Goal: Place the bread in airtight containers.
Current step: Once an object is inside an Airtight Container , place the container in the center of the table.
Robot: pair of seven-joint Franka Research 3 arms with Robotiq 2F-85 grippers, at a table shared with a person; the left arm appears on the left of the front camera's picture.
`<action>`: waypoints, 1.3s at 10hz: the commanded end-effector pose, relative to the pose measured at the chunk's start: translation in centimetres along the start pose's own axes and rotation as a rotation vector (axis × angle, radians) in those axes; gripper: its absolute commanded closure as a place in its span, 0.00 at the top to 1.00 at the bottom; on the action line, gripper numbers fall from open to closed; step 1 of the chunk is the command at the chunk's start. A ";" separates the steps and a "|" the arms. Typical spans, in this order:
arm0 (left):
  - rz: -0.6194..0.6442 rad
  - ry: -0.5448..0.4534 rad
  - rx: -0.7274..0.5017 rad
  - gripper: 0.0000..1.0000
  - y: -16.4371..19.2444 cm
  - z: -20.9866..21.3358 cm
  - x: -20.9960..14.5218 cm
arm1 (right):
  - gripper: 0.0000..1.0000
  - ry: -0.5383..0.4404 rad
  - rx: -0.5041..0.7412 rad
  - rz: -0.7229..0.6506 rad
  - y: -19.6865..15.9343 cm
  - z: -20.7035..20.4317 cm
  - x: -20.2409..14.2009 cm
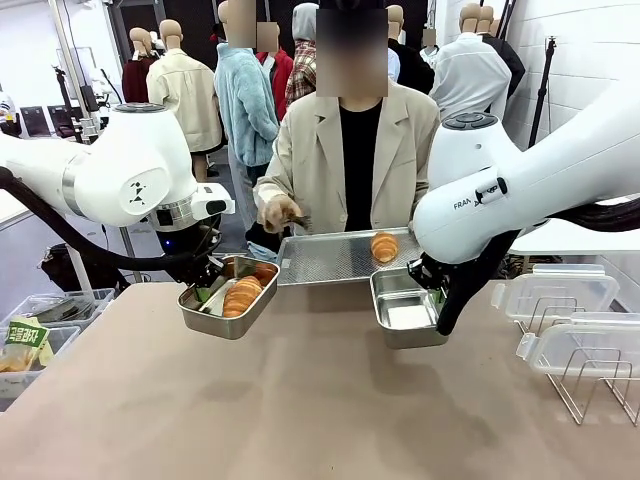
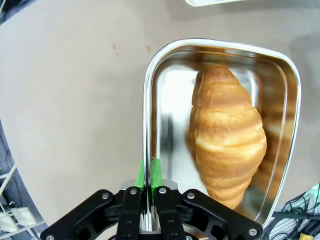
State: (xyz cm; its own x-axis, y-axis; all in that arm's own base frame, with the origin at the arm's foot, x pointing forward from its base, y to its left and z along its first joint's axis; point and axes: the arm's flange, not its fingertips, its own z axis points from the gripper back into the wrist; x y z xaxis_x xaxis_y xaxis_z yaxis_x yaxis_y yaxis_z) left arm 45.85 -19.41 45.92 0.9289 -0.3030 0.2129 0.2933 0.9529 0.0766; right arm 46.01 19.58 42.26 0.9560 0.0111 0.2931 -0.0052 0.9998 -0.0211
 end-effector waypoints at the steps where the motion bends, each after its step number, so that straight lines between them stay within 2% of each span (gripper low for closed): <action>1: -0.017 -0.026 -0.005 0.00 0.3 0.3 0.0 | 0.00 -0.020 0.012 0.000 0.0 0.2 0.1; 13: -0.017 -0.026 -0.005 0.00 0.3 0.3 0.0 | 0.00 -0.020 0.012 0.000 0.0 0.2 0.1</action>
State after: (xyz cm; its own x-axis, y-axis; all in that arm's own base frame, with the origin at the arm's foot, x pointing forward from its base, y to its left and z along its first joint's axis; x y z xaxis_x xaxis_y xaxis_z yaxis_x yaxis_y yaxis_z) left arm 45.85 -19.41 45.92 0.9289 -0.3031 0.2129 0.2934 0.9529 0.0766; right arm 46.01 19.58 42.26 0.9560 0.0111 0.2931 -0.0052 0.9998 -0.0211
